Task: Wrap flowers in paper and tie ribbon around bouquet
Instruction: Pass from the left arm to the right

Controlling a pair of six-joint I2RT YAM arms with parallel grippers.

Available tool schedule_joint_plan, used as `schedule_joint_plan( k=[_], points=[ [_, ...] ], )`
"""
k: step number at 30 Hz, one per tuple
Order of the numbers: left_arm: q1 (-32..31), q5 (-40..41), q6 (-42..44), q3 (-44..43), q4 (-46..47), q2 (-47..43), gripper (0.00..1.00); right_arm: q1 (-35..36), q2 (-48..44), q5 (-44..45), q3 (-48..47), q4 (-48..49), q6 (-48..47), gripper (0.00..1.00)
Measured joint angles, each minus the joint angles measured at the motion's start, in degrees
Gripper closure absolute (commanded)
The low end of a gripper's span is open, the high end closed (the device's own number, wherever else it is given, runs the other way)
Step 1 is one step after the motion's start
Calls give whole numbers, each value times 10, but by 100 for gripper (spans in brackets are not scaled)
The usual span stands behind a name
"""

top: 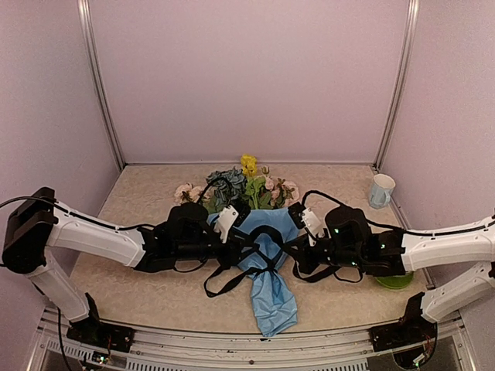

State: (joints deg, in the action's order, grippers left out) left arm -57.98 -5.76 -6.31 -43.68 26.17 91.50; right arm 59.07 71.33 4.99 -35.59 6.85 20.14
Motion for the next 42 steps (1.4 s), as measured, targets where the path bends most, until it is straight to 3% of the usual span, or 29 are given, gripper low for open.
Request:
schedule_joint_plan(
  k=[2,5,14,19,25,29,36,38,39,40,42],
  points=[
    [-5,-6,9,3,-6,-1,35,-2,0,-2,-8,-6,-12,100],
    [-13,-20,28,11,-20,-12,27,-4,-2,-17,-19,-10,-33,100],
    [-29,0,92,-52,-42,-9,34,-4,-16,-103,-59,-19,-111,100],
    [-16,18,126,-62,-62,-9,27,-4,-40,-126,-78,-55,-139,100],
    [-12,19,169,-50,-103,-46,28,-14,-51,-135,-90,-84,-152,100],
    [-20,3,217,-42,-108,-68,22,-16,-51,-156,-90,-102,-165,100],
    [-20,-29,299,-70,-109,-38,20,-16,-52,-228,-94,-128,-199,100],
    [-20,-17,319,-95,-110,-12,23,-16,-52,-250,-96,-133,-206,100],
    [-21,-9,326,-104,-109,-2,29,-16,-52,-259,-97,-136,-208,100],
    [-20,-3,334,-109,-107,5,38,-16,-52,-265,-97,-138,-210,100],
    [-17,-3,341,-113,-103,12,65,-16,-52,-272,-97,-143,-212,100]
  ],
)
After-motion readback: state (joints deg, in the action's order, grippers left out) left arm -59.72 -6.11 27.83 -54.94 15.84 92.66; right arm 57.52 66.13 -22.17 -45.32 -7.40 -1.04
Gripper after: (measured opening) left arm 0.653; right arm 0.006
